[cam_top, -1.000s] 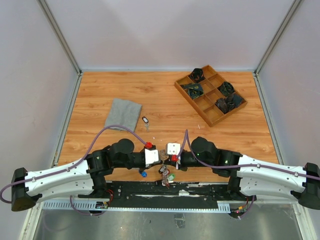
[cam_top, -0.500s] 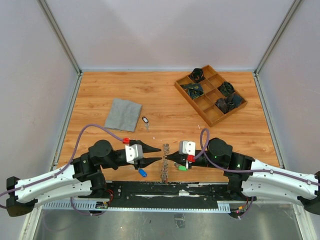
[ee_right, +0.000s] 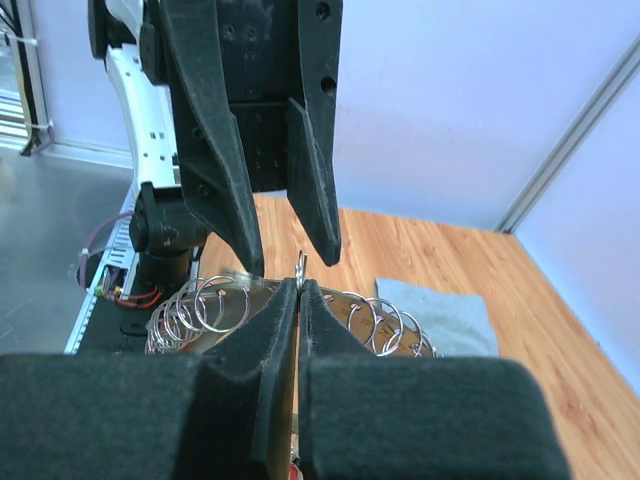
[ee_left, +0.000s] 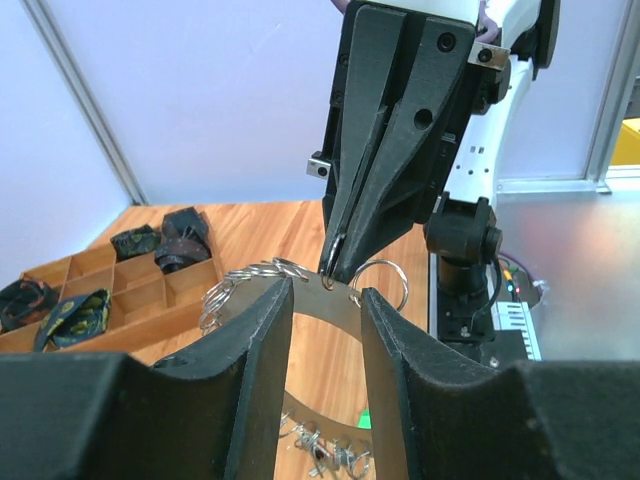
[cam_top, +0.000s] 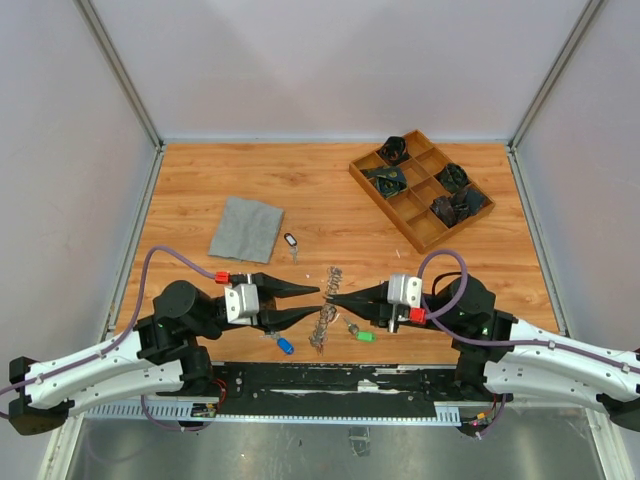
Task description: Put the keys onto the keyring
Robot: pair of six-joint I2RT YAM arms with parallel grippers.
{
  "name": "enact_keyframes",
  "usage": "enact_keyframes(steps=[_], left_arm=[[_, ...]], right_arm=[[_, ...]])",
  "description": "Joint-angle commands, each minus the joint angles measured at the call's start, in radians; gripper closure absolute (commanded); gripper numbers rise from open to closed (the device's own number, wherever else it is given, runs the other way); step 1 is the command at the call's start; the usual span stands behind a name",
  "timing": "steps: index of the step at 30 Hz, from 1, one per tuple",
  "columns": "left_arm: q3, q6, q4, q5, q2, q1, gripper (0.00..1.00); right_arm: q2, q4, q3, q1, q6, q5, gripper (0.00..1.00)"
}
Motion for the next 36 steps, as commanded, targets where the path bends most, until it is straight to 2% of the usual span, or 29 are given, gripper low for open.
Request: enact_keyframes(steps=[1, 9, 25, 36], left_arm=[[0.021, -0.019, 0.081, 0.019, -0.009, 0.000, 0.61], [0.014, -0.031, 0.088, 0.063, -0.014, 0.000, 0.63], [0.043, -0.008, 0.050, 0.147, 0.037, 0.000, 0.69], [0.059, 0.001, 0.022, 0.163, 0.054, 0.001, 0.79]], right_arm=[[-0.006, 0.126, 0.050, -0.002, -0.018, -0.076, 1.00], [-0.012, 0.116, 0.034, -0.001, -0.081, -0.140, 1.00], [-0.014, 0.036, 0.057, 0.002, -0.114, -0.159, 1.00], [0.006, -0.038, 0.082, 0.010, -0.142, -0.179, 1.00]])
